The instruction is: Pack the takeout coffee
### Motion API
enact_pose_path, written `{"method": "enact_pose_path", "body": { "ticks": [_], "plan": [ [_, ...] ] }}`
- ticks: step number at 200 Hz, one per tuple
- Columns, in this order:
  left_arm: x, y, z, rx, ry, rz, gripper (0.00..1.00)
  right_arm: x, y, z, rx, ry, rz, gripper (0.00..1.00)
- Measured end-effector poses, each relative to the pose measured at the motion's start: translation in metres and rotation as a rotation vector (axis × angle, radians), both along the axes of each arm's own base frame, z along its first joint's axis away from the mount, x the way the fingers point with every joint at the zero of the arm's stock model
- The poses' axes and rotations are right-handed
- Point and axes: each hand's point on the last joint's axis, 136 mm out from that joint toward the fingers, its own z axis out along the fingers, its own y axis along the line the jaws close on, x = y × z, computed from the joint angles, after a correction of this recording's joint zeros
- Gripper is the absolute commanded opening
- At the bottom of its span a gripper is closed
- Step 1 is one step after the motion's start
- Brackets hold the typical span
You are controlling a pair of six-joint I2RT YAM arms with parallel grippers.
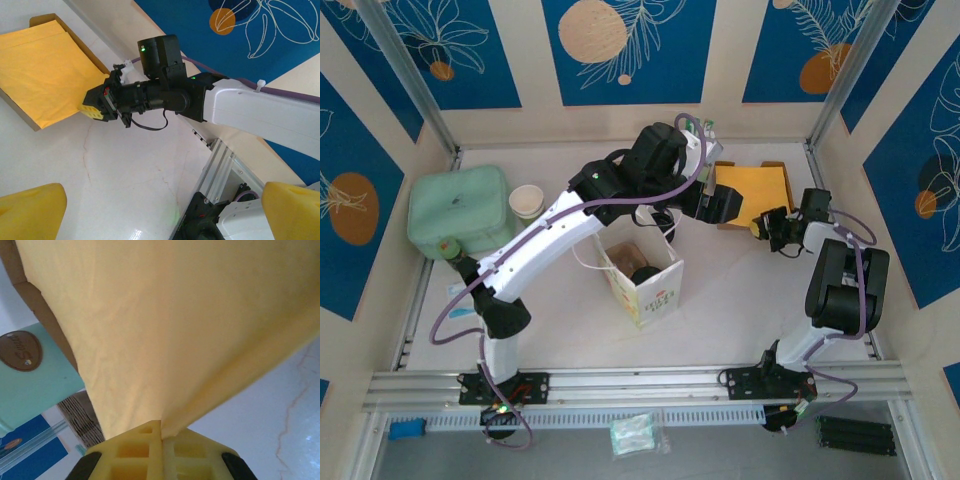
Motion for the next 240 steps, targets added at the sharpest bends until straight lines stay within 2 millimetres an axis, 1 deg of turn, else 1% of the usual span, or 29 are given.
{"method": "enact_pose_path", "body": {
  "ticks": [10, 19, 77, 113, 132, 146, 166, 183, 188, 202, 212, 224, 240],
  "plan": [
    [0.0, 0.0, 0.0, 0.0, 0.0, 0.0, 0.99, -0.001, 0.0, -0.002, -0.001, 0.002, 0.0, 0.29],
    [0.0, 0.0, 0.0, 0.0, 0.0, 0.0, 0.99, -0.002, 0.0, -0.003, 0.0, 0.003, -0.002, 0.33],
    [0.0, 0.0, 0.0, 0.0, 0.0, 0.0, 0.99, 0.004, -0.002, 0.0, -0.007, -0.026, -0.005, 0.34],
    [0.0, 0.0, 0.0, 0.0, 0.0, 0.0, 0.99, 0.007, -0.001, -0.012, 0.003, -0.002, -0.008, 0.33],
    [0.0, 0.0, 0.0, 0.0, 0.0, 0.0, 0.99, 0.01, 0.001, -0.016, 0.008, 0.008, -0.007, 0.28],
    [0.0, 0.0, 0.0, 0.0, 0.0, 0.0, 0.99, 0.012, 0.001, -0.017, 0.01, 0.011, -0.011, 0.22],
    [0.0, 0.0, 0.0, 0.0, 0.0, 0.0, 0.99, 0.014, 0.001, -0.016, 0.011, 0.004, -0.013, 0.09],
    [0.0, 0.0, 0.0, 0.001, 0.0, 0.0, 0.99, 0.016, 0.0, -0.014, 0.012, -0.002, -0.015, 0.02],
    [0.0, 0.0, 0.0, 0.0, 0.0, 0.0, 0.99, 0.016, 0.0, -0.013, 0.013, -0.002, -0.019, 0.0],
    [0.0, 0.0, 0.0, 0.0, 0.0, -0.001, 0.99, 0.016, 0.0, -0.01, 0.01, -0.011, -0.018, 0.0],
    [0.0, 0.0, 0.0, 0.0, 0.0, -0.001, 0.99, 0.016, -0.001, -0.003, 0.008, -0.023, -0.02, 0.0],
    [0.0, 0.0, 0.0, 0.0, 0.0, 0.0, 0.99, 0.015, -0.004, 0.009, 0.005, -0.046, -0.025, 0.0],
    [0.0, 0.0, 0.0, 0.001, -0.001, 0.0, 0.99, 0.017, -0.008, 0.035, -0.01, -0.098, -0.033, 0.0]
  ]
}}
